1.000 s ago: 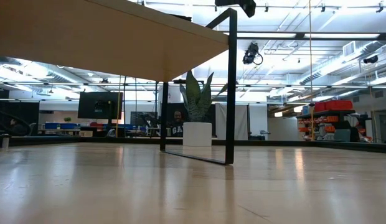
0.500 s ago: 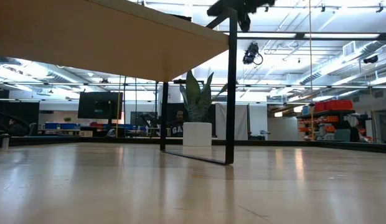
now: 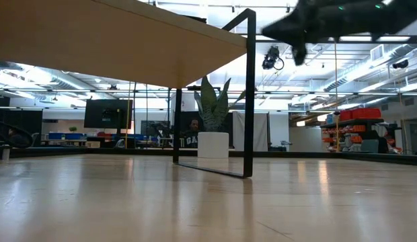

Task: Pick & Place Mini shaped plates
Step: Return to Home Position

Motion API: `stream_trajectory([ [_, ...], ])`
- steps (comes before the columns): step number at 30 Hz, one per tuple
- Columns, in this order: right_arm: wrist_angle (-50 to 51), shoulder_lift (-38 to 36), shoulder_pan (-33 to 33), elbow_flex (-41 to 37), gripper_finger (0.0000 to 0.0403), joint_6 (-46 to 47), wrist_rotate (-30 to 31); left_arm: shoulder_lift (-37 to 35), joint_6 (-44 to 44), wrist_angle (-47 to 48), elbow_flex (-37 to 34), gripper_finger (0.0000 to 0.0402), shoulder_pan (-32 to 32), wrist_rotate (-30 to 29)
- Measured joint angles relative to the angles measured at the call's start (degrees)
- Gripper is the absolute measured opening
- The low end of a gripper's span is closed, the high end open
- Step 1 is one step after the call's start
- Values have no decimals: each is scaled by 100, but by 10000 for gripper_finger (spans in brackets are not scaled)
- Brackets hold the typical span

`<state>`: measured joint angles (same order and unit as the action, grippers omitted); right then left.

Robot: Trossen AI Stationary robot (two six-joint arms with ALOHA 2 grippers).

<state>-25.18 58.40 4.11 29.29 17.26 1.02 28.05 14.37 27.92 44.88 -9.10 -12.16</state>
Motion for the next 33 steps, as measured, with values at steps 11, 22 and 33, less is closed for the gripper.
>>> stream_trajectory([
  [11,-25,-1467,1,-1038,0,-75,281,-806,43,-35,-851,3,0,-95],
  [22,28,-2196,17,-1824,0,-553,253,-1489,39,-296,-1409,3,0,-463],
  [33,-12,-2439,17,-2210,0,-1071,255,-1547,-4,-107,-1457,4,0,-496],
])
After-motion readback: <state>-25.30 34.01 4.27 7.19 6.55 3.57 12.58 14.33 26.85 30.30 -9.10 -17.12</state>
